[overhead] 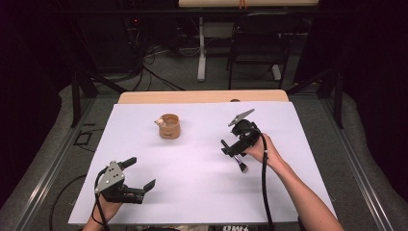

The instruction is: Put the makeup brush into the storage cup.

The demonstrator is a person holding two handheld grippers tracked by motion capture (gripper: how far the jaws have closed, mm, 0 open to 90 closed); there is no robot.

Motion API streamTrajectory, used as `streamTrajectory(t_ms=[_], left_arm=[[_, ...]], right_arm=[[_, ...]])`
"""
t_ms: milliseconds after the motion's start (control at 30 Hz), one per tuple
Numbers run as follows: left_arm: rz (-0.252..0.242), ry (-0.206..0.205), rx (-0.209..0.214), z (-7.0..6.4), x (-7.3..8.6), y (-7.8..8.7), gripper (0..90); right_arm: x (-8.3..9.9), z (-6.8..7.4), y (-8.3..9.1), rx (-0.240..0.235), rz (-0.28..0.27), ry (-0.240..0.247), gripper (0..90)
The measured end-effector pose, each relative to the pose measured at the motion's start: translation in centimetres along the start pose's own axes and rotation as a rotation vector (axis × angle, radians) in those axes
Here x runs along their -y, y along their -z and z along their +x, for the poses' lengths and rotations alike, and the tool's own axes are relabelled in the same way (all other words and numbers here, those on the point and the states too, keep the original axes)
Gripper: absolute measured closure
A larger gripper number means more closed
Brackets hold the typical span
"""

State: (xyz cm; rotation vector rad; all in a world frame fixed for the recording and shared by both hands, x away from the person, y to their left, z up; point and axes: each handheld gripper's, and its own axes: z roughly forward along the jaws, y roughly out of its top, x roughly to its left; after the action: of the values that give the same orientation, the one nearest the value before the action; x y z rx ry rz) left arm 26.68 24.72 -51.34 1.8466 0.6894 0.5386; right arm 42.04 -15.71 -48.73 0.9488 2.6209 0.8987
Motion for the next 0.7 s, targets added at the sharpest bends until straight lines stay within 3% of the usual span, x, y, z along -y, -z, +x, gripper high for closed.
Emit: streamTrajectory(t_ms=[400, 700], left_arm=[[0.001, -0.002, 0.0, 0.0, 0.0, 0.0, 0.1], [0.001, -0.003, 0.0, 0.0, 0.0, 0.0, 0.1]], right_arm=[[-0.3, -0.2, -0.9, -0.014, 0.073, -0.013, 0.0], [-0.4, -0.4, -1.4, 0.005, 0.108, -0.022, 3.4]])
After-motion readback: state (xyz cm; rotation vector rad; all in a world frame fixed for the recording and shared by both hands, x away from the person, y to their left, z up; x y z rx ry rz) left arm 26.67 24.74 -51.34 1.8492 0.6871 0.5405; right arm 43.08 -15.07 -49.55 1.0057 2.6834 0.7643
